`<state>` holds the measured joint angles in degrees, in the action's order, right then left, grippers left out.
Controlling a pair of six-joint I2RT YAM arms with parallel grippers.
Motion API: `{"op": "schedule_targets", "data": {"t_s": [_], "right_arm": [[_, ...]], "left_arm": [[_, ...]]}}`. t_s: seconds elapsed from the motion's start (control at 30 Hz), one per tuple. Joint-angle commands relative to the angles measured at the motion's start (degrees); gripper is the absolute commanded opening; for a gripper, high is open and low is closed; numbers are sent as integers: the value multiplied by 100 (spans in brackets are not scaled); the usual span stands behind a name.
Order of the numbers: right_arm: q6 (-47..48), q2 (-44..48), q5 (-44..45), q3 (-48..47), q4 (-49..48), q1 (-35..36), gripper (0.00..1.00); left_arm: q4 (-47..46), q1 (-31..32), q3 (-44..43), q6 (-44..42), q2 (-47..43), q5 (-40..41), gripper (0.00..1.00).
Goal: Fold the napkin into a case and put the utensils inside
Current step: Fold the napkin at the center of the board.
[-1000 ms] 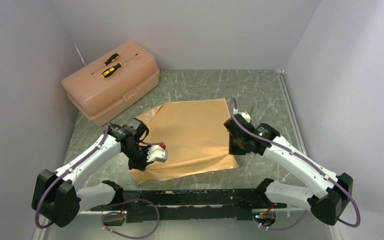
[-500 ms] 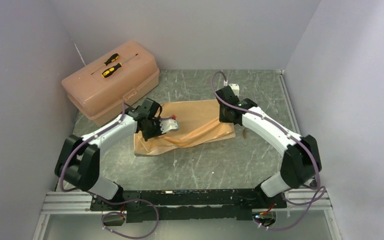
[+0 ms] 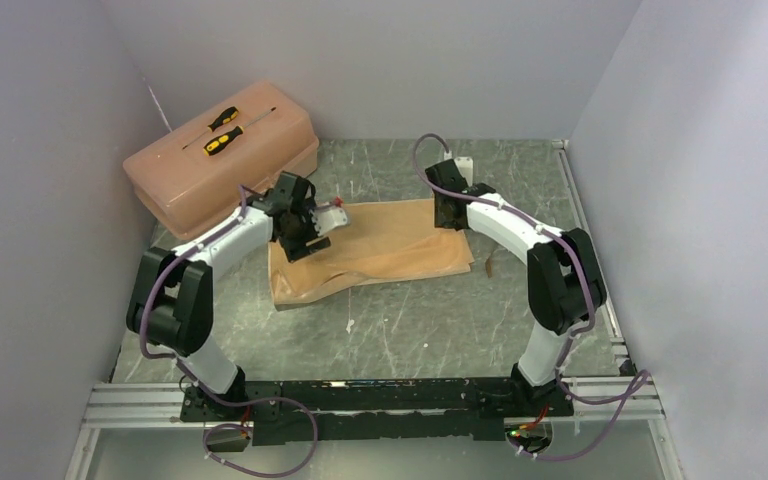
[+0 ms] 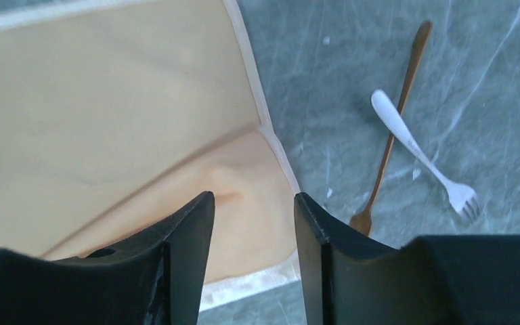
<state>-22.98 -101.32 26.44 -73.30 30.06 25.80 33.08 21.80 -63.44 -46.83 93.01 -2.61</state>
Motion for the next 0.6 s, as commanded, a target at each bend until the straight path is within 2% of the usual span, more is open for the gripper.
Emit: {"op": "schedule_targets", "data": {"t_s": [0.0,0.07,0.13,0.33,0.47,0.57], "right_arm": [[70,-14,215,-628,-355,-29,54],[87,-104,165,-797,-401,-31,59],[51,-261,-63,-982,-480,-40,59],[-356,-824,-1310,-986,-1349,-23,46],[-621,-1339,-1595,-966,-1749,92,40],[-758,-1533,-1739,-881,-1923,139,38]], "left_arm": [[-69,-142,-676,136,172,-184,75],[-331,-166,-814,321,366,-86,73],[-592,-168,-916,523,607,4,72],[-1033,-144,-1156,748,1369,-18,70],[-1510,-124,-1069,563,1605,249,68],[-2273,-91,-851,382,1641,702,67]]}}
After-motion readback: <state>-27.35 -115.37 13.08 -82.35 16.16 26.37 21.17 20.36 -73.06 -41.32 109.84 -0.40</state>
